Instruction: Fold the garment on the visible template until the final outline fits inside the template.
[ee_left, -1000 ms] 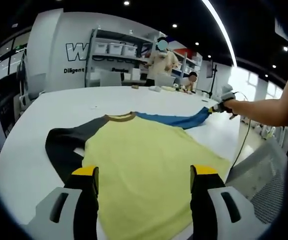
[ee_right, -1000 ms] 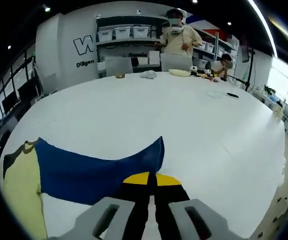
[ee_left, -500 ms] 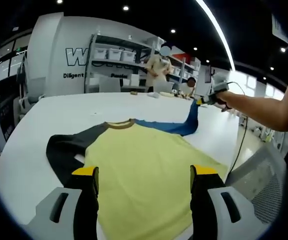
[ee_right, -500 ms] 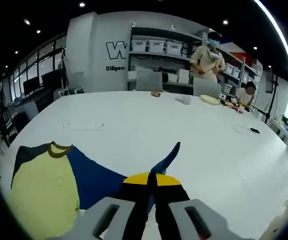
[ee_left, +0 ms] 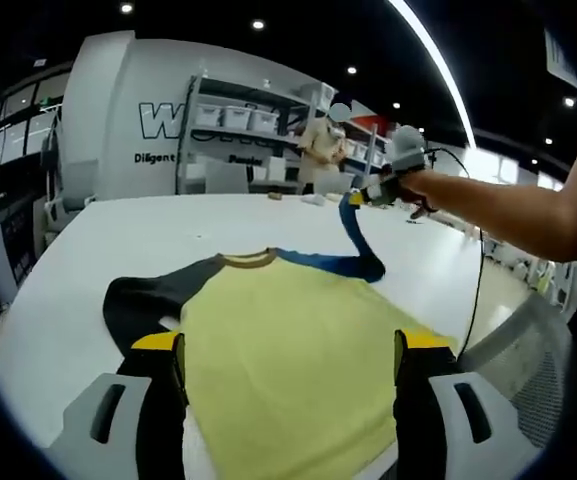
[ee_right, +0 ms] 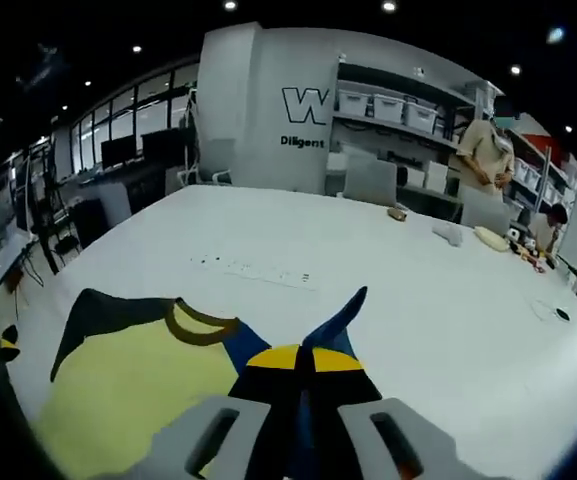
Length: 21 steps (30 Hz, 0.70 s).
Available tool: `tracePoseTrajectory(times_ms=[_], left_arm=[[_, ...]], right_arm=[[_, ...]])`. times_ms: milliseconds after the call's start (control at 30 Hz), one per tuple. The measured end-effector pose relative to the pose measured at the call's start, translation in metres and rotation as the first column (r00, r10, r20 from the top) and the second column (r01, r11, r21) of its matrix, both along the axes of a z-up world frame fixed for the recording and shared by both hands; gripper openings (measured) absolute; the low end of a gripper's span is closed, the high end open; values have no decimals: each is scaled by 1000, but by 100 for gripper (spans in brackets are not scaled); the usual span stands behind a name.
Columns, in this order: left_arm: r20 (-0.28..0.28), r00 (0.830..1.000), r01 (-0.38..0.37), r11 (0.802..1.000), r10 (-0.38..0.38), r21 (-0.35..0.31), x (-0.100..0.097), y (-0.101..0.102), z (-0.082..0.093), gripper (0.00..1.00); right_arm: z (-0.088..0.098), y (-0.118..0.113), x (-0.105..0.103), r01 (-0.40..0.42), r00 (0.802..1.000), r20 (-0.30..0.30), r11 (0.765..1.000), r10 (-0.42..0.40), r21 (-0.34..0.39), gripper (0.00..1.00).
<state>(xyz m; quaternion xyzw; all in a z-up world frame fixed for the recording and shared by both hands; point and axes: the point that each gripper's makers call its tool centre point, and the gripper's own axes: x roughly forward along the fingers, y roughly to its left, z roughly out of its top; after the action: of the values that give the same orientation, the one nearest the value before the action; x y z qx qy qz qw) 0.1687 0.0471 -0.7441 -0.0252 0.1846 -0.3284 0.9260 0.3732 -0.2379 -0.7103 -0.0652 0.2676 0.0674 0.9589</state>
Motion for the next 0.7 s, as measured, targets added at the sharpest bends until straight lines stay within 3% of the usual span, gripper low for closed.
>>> tracePoseTrajectory(times_ms=[100,167,367,400,433,533,700], left_arm=[[15,1000,-3,1000,3,-7,-8,1,7,92],[66,998,0,1000,0,-13,-13,1,16,99],[83,996,9,1000,-10,10,-22,7,13,99],[40,999,2,1000,-2,5,-22,8,8,99],[35,999,-3,1000,3,1,-20,9,7,99],[56,998,-15,1000,15,-13,-18,11,12,99],[45,999,-27,999,29,-46,-17,12,14,99]], right_arm=[[-1,23,5,-44,999,-4,999,44,-6,0],[-2,38,8,-76,997,-7,997,76,-16,0],[-10,74,13,-159,987,-26,986,158,-44,0],[-11,83,13,-175,984,-30,983,174,-48,0],[-11,87,13,-186,982,-32,981,185,-54,0],[-13,106,14,-228,973,-38,971,226,-66,0],[-23,138,15,-286,957,-61,954,282,-84,0]])
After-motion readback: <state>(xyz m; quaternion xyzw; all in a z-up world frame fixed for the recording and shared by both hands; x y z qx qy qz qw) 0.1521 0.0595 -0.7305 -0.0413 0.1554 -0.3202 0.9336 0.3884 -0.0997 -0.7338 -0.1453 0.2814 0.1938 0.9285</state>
